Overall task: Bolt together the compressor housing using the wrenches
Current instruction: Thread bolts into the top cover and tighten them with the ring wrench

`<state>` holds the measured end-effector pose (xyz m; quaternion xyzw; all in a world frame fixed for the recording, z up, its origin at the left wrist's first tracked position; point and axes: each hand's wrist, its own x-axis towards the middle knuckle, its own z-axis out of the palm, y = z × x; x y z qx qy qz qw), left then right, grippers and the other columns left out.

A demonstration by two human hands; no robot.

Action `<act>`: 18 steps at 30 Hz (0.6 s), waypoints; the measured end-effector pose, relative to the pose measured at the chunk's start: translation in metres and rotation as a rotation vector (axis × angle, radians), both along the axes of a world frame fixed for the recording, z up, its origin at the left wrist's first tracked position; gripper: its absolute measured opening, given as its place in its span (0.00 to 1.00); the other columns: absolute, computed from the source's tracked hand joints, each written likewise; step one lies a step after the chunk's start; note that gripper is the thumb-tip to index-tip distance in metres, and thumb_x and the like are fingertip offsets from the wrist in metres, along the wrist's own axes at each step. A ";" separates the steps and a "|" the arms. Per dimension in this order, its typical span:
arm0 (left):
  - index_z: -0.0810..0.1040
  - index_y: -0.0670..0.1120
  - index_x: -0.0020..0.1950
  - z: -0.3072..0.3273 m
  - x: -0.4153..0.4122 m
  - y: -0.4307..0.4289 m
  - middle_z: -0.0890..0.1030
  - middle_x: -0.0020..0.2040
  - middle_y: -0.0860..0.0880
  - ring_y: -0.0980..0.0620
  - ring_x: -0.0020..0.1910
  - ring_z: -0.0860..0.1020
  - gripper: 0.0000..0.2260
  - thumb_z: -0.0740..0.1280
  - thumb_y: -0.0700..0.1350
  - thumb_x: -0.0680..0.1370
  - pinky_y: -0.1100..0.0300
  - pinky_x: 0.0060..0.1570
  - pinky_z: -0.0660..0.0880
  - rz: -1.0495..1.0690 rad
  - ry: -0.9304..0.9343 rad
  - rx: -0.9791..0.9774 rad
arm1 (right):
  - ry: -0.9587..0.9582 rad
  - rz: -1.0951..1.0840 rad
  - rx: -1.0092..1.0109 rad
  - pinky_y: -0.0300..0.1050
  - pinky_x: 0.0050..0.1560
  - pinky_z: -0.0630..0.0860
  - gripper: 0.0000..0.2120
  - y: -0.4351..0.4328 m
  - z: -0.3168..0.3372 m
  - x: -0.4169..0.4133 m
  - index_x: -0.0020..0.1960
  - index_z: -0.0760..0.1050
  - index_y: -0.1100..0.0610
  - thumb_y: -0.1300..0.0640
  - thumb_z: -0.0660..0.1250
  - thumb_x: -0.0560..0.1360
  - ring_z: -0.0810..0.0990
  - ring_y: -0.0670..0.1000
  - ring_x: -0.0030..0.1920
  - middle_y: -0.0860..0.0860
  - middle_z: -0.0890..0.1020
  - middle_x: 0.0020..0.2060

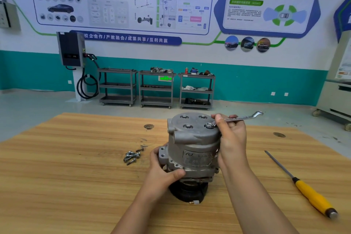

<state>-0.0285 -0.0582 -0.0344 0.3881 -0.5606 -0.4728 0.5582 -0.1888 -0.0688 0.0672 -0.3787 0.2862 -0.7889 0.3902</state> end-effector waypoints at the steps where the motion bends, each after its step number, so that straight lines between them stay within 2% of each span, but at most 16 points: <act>1: 0.60 0.55 0.64 0.001 0.000 0.000 0.79 0.59 0.48 0.53 0.56 0.80 0.46 0.79 0.54 0.51 0.53 0.60 0.74 0.000 0.002 -0.003 | -0.009 -0.025 -0.011 0.34 0.44 0.79 0.10 0.000 -0.001 0.002 0.51 0.66 0.56 0.66 0.65 0.76 0.83 0.42 0.41 0.45 0.85 0.37; 2: 0.59 0.53 0.66 0.001 0.000 0.001 0.78 0.59 0.48 0.53 0.57 0.79 0.48 0.79 0.54 0.51 0.53 0.61 0.74 -0.003 -0.006 -0.008 | -0.011 -0.053 -0.019 0.33 0.44 0.79 0.10 0.000 -0.001 0.004 0.49 0.65 0.55 0.65 0.65 0.76 0.83 0.42 0.42 0.45 0.85 0.37; 3: 0.58 0.53 0.67 0.002 0.001 0.001 0.78 0.59 0.48 0.56 0.56 0.79 0.51 0.79 0.55 0.50 0.57 0.59 0.75 -0.012 -0.024 -0.013 | -0.008 -0.082 -0.025 0.33 0.43 0.78 0.11 0.001 -0.002 0.007 0.48 0.65 0.54 0.65 0.66 0.76 0.83 0.42 0.42 0.46 0.85 0.38; 5: 0.55 0.53 0.68 0.005 0.003 0.004 0.76 0.60 0.51 0.64 0.53 0.79 0.58 0.81 0.61 0.45 0.70 0.49 0.75 -0.039 -0.061 -0.013 | -0.012 -0.129 -0.036 0.31 0.40 0.76 0.11 0.002 -0.003 0.013 0.47 0.66 0.52 0.65 0.66 0.76 0.83 0.42 0.42 0.49 0.85 0.40; 7: 0.53 0.54 0.68 0.007 0.004 0.006 0.75 0.60 0.53 0.69 0.51 0.78 0.61 0.79 0.65 0.42 0.75 0.45 0.73 -0.037 -0.078 -0.007 | -0.020 -0.151 -0.049 0.30 0.40 0.75 0.12 0.004 -0.003 0.017 0.46 0.65 0.51 0.64 0.66 0.76 0.83 0.42 0.42 0.51 0.84 0.42; 11: 0.54 0.55 0.70 0.006 0.001 0.006 0.75 0.58 0.56 0.64 0.54 0.76 0.56 0.80 0.58 0.48 0.68 0.51 0.72 0.040 -0.141 0.001 | 0.062 -0.096 -0.068 0.34 0.44 0.78 0.10 0.008 -0.006 0.009 0.50 0.65 0.54 0.62 0.66 0.76 0.84 0.46 0.46 0.49 0.86 0.41; 15: 0.55 0.57 0.68 0.002 0.000 0.003 0.74 0.58 0.59 0.61 0.57 0.74 0.48 0.79 0.52 0.55 0.61 0.57 0.69 0.098 -0.169 0.000 | 0.127 -0.013 -0.080 0.32 0.42 0.77 0.11 0.013 -0.006 -0.002 0.49 0.64 0.55 0.65 0.65 0.76 0.84 0.44 0.44 0.47 0.86 0.40; 18: 0.55 0.59 0.65 0.001 0.000 0.002 0.74 0.58 0.59 0.63 0.55 0.74 0.45 0.80 0.49 0.58 0.63 0.56 0.70 0.113 -0.178 0.001 | 0.144 -0.018 -0.067 0.35 0.44 0.77 0.12 0.013 -0.005 -0.001 0.48 0.64 0.54 0.65 0.66 0.75 0.84 0.44 0.44 0.47 0.86 0.39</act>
